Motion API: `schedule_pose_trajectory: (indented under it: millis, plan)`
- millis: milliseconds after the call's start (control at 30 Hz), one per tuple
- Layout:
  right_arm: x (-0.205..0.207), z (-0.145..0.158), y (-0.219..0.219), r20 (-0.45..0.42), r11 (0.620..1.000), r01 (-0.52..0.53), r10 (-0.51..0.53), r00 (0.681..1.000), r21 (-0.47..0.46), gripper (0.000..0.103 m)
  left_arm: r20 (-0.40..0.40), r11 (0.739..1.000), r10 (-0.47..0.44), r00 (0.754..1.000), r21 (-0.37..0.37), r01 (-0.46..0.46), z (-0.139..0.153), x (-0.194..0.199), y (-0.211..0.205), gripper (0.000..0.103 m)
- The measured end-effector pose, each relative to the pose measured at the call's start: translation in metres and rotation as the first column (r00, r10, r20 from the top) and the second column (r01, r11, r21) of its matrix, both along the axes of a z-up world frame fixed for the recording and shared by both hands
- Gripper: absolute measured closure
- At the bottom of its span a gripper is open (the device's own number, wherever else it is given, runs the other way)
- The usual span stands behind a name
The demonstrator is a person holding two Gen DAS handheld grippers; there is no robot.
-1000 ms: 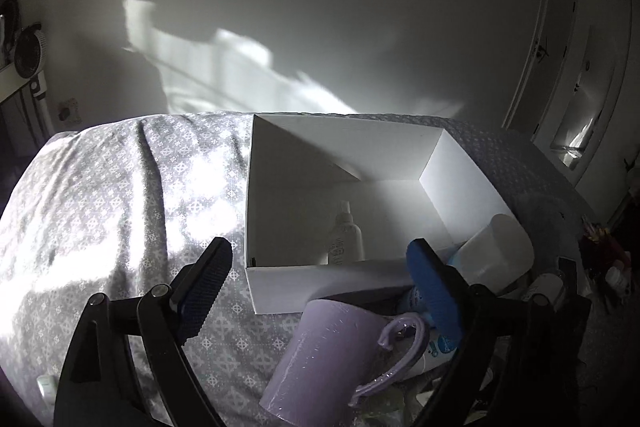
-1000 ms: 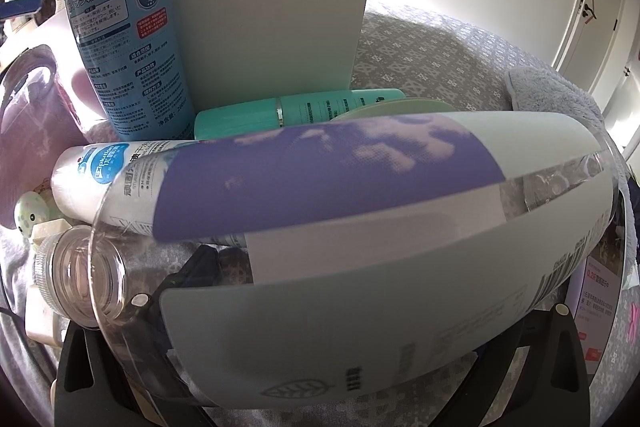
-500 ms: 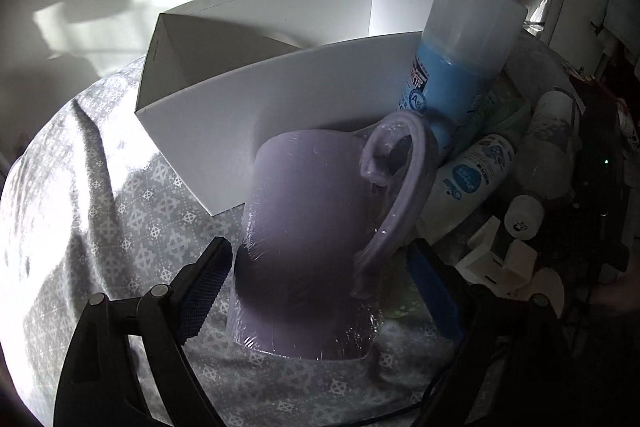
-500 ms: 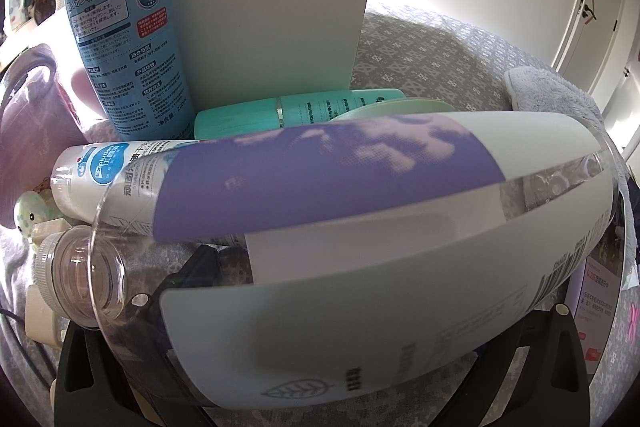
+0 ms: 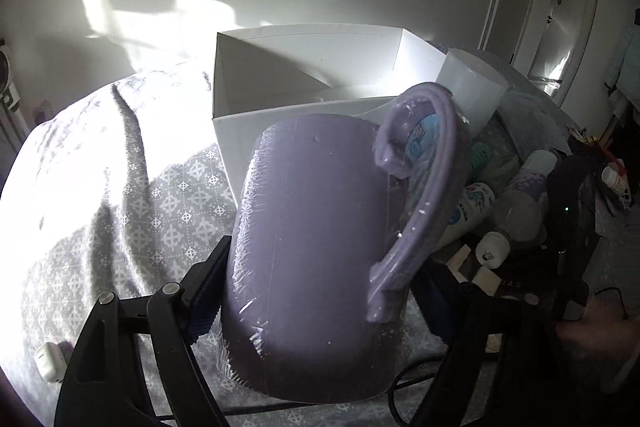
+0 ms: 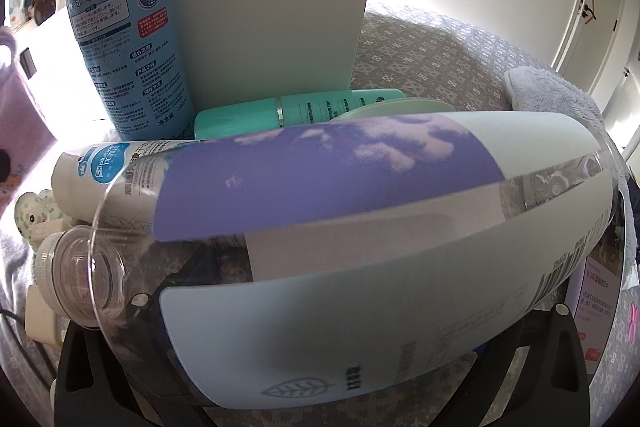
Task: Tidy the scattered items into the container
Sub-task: 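Grasp the purple mug with the left gripper, then carry the purple mug into the white box and release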
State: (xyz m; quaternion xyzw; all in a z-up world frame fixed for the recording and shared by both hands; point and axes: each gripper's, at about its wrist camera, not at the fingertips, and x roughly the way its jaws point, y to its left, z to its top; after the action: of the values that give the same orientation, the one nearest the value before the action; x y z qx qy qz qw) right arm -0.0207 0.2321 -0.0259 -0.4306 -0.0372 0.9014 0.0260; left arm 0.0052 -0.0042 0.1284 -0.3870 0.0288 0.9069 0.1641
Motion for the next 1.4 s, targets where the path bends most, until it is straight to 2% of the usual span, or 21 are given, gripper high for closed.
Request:
schedule_pose_trajectory:
  millis: [67, 167, 267, 367, 500, 600, 700, 800, 900, 1000, 1100, 1167, 1233, 1333, 1400]
  plan:
    - [0.0, 0.0, 0.0, 0.0, 1.0, 0.0, 0.0, 1.0, 0.0, 0.0, -0.066, 0.999, 0.011, 0.998, 0.034, -0.009, 0.028, -0.002, 0.0, 0.021]
    - [0.0, 0.0, 0.0, 0.0, 1.0, 0.0, 0.0, 1.0, 0.0, 0.0, -0.132, 0.994, 0.05, 0.99, 0.102, -0.037, 0.063, -0.028, -0.004, 0.021]
    - [0.0, 0.0, 0.001, 0.0, 1.0, 0.0, 0.0, 1.0, 0.0, 0.0, -0.148, 0.989, 0.097, 0.984, 0.126, -0.078, 0.075, -0.079, -0.003, 0.021]
    - [-0.001, 0.0, 0.001, 0.0, 1.0, 0.0, 0.0, 1.0, 0.0, 0.0, -0.129, 0.985, 0.133, 0.983, 0.127, -0.116, 0.067, -0.115, 0.009, 0.021]
    - [-0.001, -0.001, 0.001, 0.0, 1.0, 0.0, 0.0, 1.0, 0.0, 0.0, -0.082, 0.985, 0.165, 0.983, 0.063, -0.16, 0.038, -0.146, 0.029, 0.021]
    - [-0.001, -0.001, 0.001, -0.001, 1.0, 0.0, 0.0, 1.0, 0.0, 0.0, -0.013, 0.983, 0.18, 0.983, 0.023, -0.18, 0.012, -0.158, 0.036, 0.021]
    - [-0.001, -0.001, 0.001, -0.001, 1.0, 0.0, 0.0, 1.0, 0.0, 0.0, 0.014, 0.98, 0.2, 0.98, -0.006, -0.2, -0.002, -0.15, 0.035, 0.018]
    - [-0.001, -0.001, 0.001, -0.001, 1.0, 0.0, 0.0, 1.0, 0.0, 0.0, -0.031, 0.975, 0.222, 0.975, -0.014, -0.222, 0.0, -0.13, 0.029, 0.007]
    - [-0.001, -0.001, 0.001, -0.001, 1.0, 0.0, 0.0, 1.0, 0.001, 0.0, -0.094, 0.976, 0.219, 0.971, 0.021, -0.218, 0.009, -0.099, 0.026, 0.003]
    - [-0.001, -0.001, 0.001, 0.0, 1.0, 0.0, 0.0, 1.0, 0.001, 0.0, -0.158, 0.985, 0.172, 0.972, 0.031, -0.17, 0.013, -0.057, 0.031, 0.002]
    - [-0.001, -0.001, 0.001, 0.0, 1.0, 0.0, 0.0, 1.0, 0.001, 0.0, -0.158, 0.997, 0.068, 0.985, -0.015, -0.071, -0.001, -0.017, 0.049, 0.001]
    - [-0.001, -0.001, 0.001, 0.0, 1.0, 0.0, 0.0, 1.0, 0.001, 0.0, -0.145, 0.997, -0.012, 0.989, -0.075, 0.002, -0.008, -0.007, 0.066, 0.001]
    - [-0.001, -0.001, 0.001, 0.0, 1.0, 0.0, 0.0, 1.0, 0.002, 0.0, -0.133, 0.993, -0.054, 0.99, -0.115, 0.039, -0.012, -0.001, 0.085, 0.001]
    - [-0.001, -0.001, 0.001, -0.001, 1.0, 0.0, 0.0, 1.0, 0.001, 0.0, -0.091, 0.993, -0.074, 0.993, -0.102, 0.065, -0.014, -0.011, 0.109, 0.001]
    - [-0.001, -0.001, 0.001, -0.001, 1.0, 0.0, 0.0, 1.0, 0.001, 0.0, -0.073, 0.994, -0.058, 0.996, -0.101, 0.051, -0.011, -0.032, 0.113, 0.001]
